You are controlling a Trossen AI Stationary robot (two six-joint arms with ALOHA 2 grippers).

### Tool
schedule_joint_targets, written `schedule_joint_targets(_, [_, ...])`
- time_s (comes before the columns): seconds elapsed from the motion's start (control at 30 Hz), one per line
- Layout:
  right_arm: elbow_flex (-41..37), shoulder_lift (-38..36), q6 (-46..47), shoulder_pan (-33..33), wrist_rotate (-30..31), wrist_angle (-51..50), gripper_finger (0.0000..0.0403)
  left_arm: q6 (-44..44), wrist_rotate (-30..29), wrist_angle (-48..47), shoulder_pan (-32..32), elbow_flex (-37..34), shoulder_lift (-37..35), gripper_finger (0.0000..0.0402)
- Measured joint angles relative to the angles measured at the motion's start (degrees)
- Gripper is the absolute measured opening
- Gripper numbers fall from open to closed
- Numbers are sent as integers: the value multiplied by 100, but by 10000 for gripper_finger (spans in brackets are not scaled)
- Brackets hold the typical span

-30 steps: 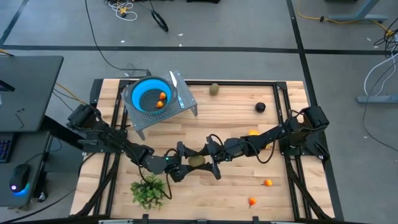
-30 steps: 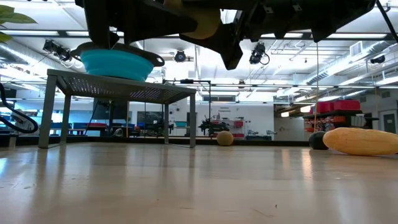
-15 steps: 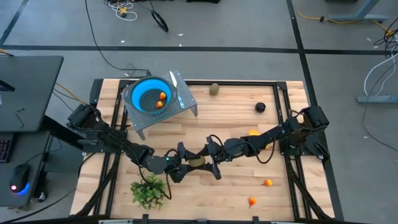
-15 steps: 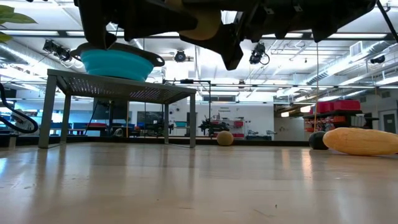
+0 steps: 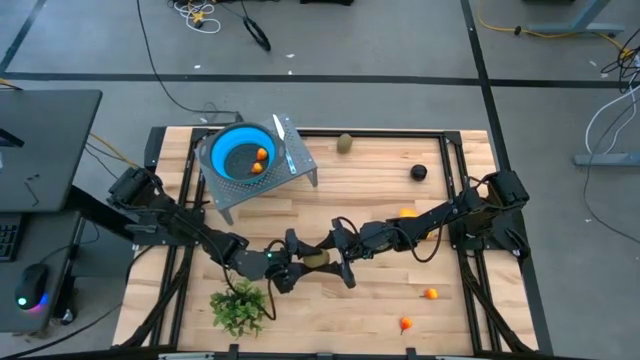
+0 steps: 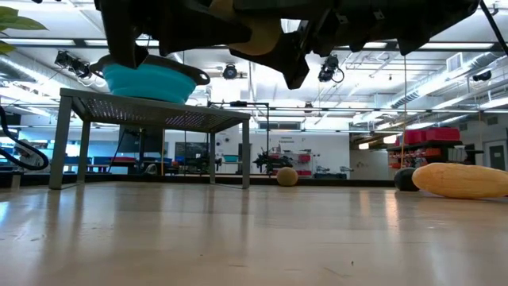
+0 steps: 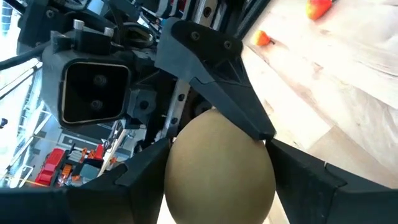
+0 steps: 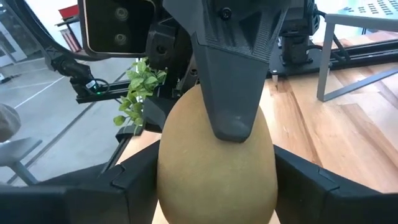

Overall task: Pick & Place Fruit
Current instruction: Put the bottom brown kiwi into the blue strainer bowl on the shelf

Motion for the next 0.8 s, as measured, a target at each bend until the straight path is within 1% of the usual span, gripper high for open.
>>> schedule_joint_targets(0.2, [0,0,-83,-2,-24,17,282,-128,-87,-313,-86,-9,-2,260])
schedule_joint_targets(0.37, [0,-39,-108,-2,-24,-80,299,-70,-478,-281,-284,-9,-3,256])
schedule_joint_targets(0.43, [0,-146,-146,-8,-22,-294,304,-254,-771,-156,-386,-9,-7,255])
schedule_joint_targets(0.5, [0,-333,-201,-20,-20,-712,305,-671,-1063,18,-451,-9,-17,256])
schedule_joint_targets(0.53, [0,-431,-218,-34,-22,-886,305,-944,-1092,61,-463,-8,-21,258])
schedule_joint_targets(0.57, [0,-551,-245,-39,-20,-1111,305,-1219,-1039,65,-465,-7,-22,259])
schedule_joint_targets(0.67, [2,-912,-256,-45,67,-1710,305,-1787,-588,6,-461,-7,-22,260])
schedule_joint_targets(0.7, [2,-1034,-261,-43,135,-1983,305,-1894,-495,3,-445,-7,-22,259])
schedule_joint_targets(0.8, [2,-1266,-276,-39,333,-2706,305,-1962,-493,-125,-371,-9,-104,254])
